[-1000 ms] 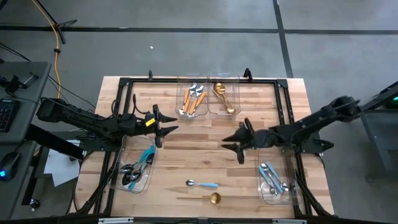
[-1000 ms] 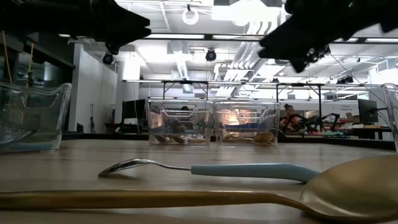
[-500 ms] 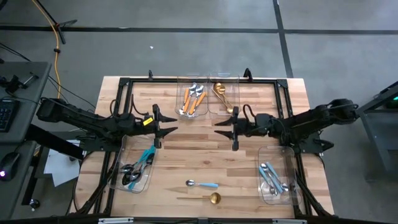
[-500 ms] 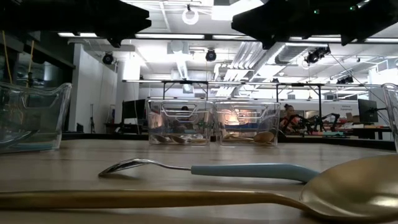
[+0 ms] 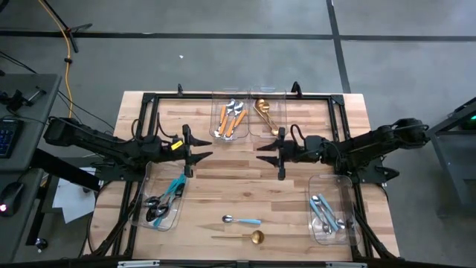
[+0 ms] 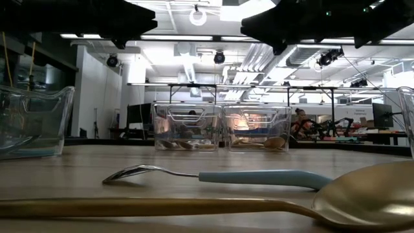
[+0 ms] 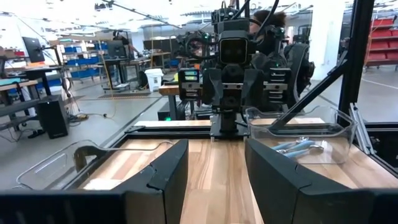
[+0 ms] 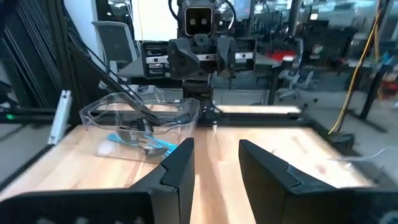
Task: Sort silverware by color (type)
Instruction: Put the blue spoon into the bottom right transparent bin
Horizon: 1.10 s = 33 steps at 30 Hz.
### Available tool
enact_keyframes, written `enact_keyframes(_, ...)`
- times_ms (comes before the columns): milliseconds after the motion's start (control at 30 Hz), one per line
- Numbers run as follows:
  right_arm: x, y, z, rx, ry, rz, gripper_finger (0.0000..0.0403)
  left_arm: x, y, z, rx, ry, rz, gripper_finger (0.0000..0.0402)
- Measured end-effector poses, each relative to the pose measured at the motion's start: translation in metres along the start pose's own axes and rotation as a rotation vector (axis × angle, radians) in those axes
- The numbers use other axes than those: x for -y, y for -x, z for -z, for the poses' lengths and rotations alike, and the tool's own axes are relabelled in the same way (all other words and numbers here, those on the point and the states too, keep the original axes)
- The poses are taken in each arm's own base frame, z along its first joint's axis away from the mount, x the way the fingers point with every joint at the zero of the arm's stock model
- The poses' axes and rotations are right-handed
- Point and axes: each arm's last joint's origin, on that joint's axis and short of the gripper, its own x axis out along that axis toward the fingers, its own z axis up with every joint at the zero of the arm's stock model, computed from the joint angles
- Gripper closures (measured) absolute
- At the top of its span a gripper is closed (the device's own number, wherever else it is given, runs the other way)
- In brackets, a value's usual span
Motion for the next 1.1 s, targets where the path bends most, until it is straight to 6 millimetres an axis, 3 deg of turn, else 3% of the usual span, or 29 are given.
enact_keyframes(167,-0.013,-0.004,0.01,-0.113,-0.05,-0.133,0.0293,0.0,0.0,0.0,0.005,-0.007,0.0,0.0254)
enact_keyframes(600,-0.102,-0.072,0.028,-0.572,0.042,-0.473,0.0295,0.0,0.0,0.0,0.004,-0.001,-0.001,0.0254)
enact_keyframes(733,-0.128,-0.084,0.038,-0.598,0.024,-0.624,0.032,0.0,0.0,0.0,0.004,0.002,-0.001,0.0254)
enact_keyframes(933,-0.152,-0.1,0.066,-0.67,0.0,-0.762,0.0394,0.0,0.0,0.0,0.004,0.005,-0.001,0.0254)
enact_keyframes(1100,-0.159,-0.112,0.09,-0.734,-0.021,-0.771,0.0388,0.0,0.0,0.0,0.004,0.005,-0.001,0.0254)
